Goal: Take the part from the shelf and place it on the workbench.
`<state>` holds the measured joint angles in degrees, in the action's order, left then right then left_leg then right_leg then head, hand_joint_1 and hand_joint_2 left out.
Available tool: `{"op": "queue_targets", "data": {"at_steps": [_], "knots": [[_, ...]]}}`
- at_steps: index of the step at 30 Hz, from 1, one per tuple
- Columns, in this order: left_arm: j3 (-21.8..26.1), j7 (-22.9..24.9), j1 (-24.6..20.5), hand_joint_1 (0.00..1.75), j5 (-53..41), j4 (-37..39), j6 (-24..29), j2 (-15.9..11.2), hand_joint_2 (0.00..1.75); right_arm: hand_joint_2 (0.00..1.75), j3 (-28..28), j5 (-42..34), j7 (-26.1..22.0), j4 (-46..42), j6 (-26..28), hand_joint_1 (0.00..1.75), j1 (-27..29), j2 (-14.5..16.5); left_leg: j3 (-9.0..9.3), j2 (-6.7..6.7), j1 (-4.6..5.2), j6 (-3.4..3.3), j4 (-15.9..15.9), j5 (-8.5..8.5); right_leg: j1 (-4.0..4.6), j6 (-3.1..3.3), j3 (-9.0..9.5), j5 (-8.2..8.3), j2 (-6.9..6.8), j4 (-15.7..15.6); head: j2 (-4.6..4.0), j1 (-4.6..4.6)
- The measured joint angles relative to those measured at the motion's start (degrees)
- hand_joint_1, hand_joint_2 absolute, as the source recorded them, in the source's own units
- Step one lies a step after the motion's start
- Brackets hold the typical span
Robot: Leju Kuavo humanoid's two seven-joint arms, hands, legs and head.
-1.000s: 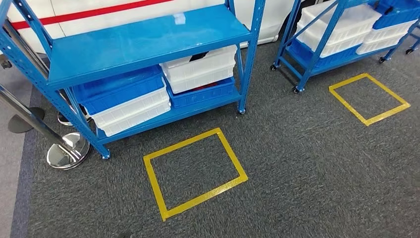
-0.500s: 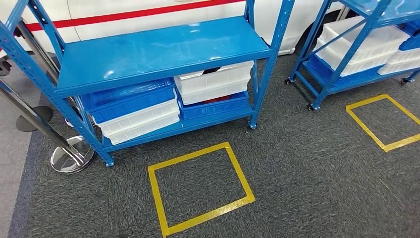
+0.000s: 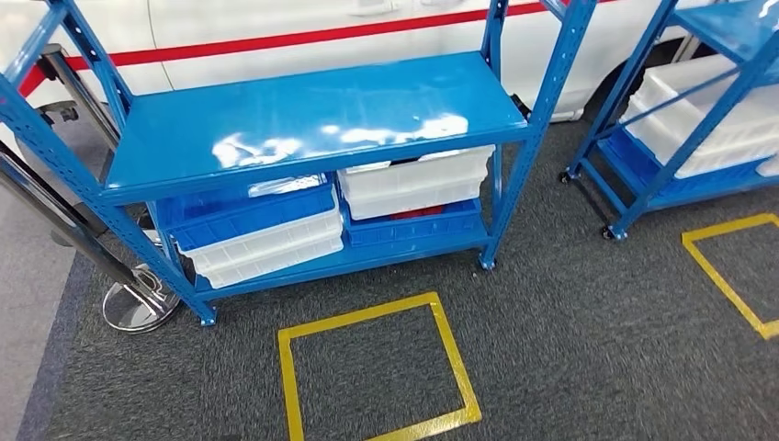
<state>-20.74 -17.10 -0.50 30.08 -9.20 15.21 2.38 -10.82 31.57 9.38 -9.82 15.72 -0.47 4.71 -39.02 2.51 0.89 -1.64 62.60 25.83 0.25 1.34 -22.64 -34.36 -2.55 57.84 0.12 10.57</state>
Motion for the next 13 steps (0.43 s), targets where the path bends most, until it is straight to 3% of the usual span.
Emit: {"op": "queue_targets", "data": {"at_steps": [1, 3, 5, 7, 9, 10, 11, 12, 13], "knots": [[0.0, -0.1, -0.1, 0.0, 0.0, 0.0, 0.1, 0.0, 0.0, 0.0, 0.2, 0.3, 0.0, 0.1, -0.3, 0.0, 0.0, 0.0, -0.03, 0.36, 0.34, -0.26, -0.7, -2.85, 0.03, -0.38, 0.72, -0.97, -0.36, 0.0, 0.0, -0.02], [0.0, -0.3, -0.7, 0.0, -0.1, 0.0, 0.4, 0.0, 0.0, 0.0, 0.4, 0.8, 0.0, 0.0, -0.6, 0.0, -0.6, 0.0, 0.49, -0.73, 0.44, -0.49, -0.6, -2.99, -0.04, -1.26, 1.95, -2.37, -1.23, -0.3, 0.01, -0.03], [0.0, -0.5, -1.1, 0.0, -0.1, 0.0, 0.5, 0.0, 0.0, 0.0, 0.6, 1.0, 0.1, -0.1, -0.8, 0.0, -1.2, -0.1, 1.44, -1.96, 0.1, -0.93, -1.7, -2.66, -0.25, -1.96, 2.03, -3.62, -0.52, 0.7, 0.01, -0.04], [0.0, -0.7, -1.3, 0.0, -0.1, 0.0, 0.7, 0.0, 0.0, 0.0, 0.7, 1.2, 0.0, -0.2, -1.0, 0.0, -1.4, -0.2, 2.53, -3.12, -0.16, -1.24, -2.8, -2.43, -0.62, -2.52, -1.63, -6.07, 1.34, 7.0, 0.01, -0.08], [0.0, -0.8, -1.4, 0.0, -0.1, 0.0, 0.7, 0.0, 0.0, 0.0, 0.8, 1.3, 0.0, -0.2, -1.2, 0.0, -1.4, -0.2, 3.32, -4.57, -0.23, -1.35, -3.3, -2.01, -1.0, -2.99, -7.32, -7.48, 2.12, 14.7, 0.01, -0.08], [0.0, -0.8, -1.3, 0.0, -0.1, 0.0, 0.7, 0.0, 0.0, 0.0, 0.8, 1.3, 0.0, -0.2, -1.2, 0.0, -1.3, -0.2, 3.77, -5.4, -0.3, -1.28, -3.3, -1.7, -1.13, -3.18, -9.38, -6.44, 2.22, 16.3, 0.01, -0.08], [0.0, -0.8, -1.2, 0.0, -0.1, 0.0, 0.7, 0.0, 0.0, 0.0, 0.8, 1.3, 0.0, -0.1, -1.3, 0.0, -1.1, -0.3, 4.29, -6.28, -0.41, -1.15, -3.3, -1.35, -1.21, -3.31, -10.57, -4.1, 2.38, 15.8, 0.01, -0.08], [0.0, -0.8, -1.0, 0.0, -0.2, 0.0, 0.6, 0.1, 0.0, 0.0, 0.8, 1.3, 0.0, -0.1, -1.3, 0.0, -1.0, -0.4, 4.86, -7.16, -0.55, -0.96, -3.3, -0.99, -1.28, -3.39, -10.89, -0.79, 2.83, 13.2, 0.01, -0.08], [0.0, -0.8, -0.9, 0.0, -0.2, 0.0, 0.6, 0.1, 0.0, 0.0, 0.8, 1.3, 0.0, -0.1, -1.4, 0.0, -0.9, -0.4, 5.17, -7.6, -0.62, -0.87, -3.3, -0.8, -1.31, -3.42, -10.92, 1.08, 3.03, 11.6, 0.01, -0.08]]}}
